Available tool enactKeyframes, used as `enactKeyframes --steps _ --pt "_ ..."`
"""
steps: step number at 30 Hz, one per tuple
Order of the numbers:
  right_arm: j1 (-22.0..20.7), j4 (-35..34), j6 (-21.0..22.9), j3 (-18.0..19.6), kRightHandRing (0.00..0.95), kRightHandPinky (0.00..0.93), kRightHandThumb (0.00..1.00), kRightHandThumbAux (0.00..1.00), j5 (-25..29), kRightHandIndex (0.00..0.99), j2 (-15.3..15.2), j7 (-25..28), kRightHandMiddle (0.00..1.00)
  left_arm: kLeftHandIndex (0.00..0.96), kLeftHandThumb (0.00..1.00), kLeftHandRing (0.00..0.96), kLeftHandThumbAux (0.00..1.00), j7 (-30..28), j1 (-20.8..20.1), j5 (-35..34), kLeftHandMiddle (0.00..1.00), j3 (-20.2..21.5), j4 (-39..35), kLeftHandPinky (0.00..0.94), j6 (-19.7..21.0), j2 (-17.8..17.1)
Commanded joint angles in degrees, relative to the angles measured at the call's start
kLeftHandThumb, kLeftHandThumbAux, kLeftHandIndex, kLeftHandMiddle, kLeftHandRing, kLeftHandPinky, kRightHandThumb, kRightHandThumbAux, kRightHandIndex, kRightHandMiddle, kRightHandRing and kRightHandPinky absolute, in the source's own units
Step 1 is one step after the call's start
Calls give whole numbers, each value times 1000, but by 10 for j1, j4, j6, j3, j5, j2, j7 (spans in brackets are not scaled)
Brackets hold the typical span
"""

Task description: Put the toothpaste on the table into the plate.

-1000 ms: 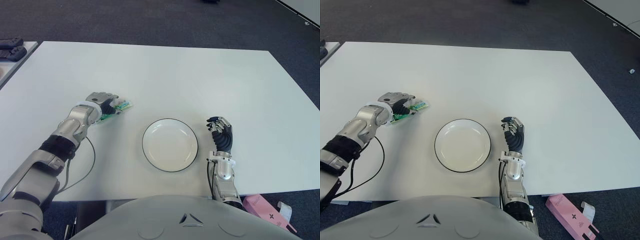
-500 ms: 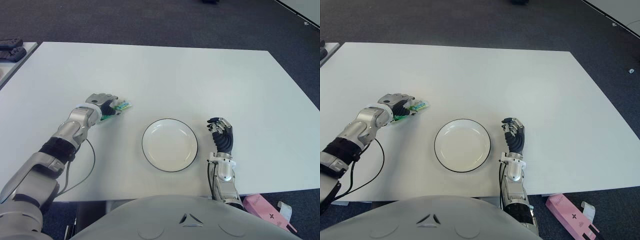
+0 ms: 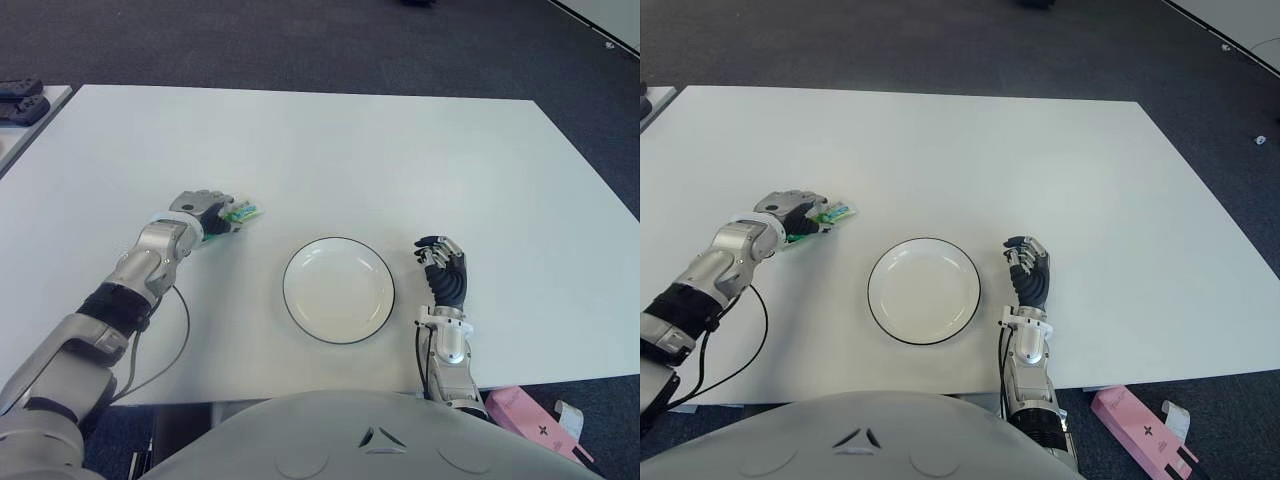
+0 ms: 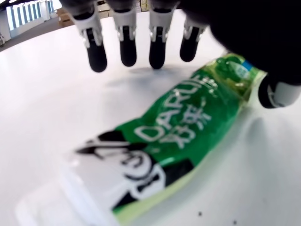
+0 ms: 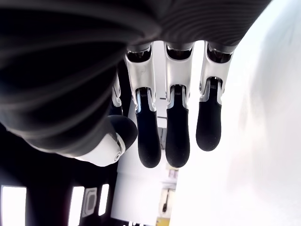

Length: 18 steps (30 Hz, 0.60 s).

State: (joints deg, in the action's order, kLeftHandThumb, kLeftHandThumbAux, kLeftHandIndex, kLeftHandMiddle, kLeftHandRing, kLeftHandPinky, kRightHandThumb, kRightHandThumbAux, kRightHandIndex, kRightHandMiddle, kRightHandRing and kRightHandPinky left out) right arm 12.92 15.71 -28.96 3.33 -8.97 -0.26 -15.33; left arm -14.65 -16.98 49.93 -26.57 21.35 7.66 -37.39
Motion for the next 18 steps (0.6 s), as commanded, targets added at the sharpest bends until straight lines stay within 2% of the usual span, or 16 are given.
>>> enactKeyframes --steps 1,6,18 --pt "9 10 18 2 512 516 714 731 1 428 1 1 493 137 337 118 300 -34 34 -9 155 -8 -6 175 11 6" --pt "9 8 21 3 518 527 713 731 -1 427 2 -1 494 148 341 121 304 -46 40 -10 153 -8 -19 193 21 7" --pt "11 7 20 2 517 520 712 731 -2 426 2 -3 490 162 382 110 303 -57 65 -19 149 3 -54 145 52 13"
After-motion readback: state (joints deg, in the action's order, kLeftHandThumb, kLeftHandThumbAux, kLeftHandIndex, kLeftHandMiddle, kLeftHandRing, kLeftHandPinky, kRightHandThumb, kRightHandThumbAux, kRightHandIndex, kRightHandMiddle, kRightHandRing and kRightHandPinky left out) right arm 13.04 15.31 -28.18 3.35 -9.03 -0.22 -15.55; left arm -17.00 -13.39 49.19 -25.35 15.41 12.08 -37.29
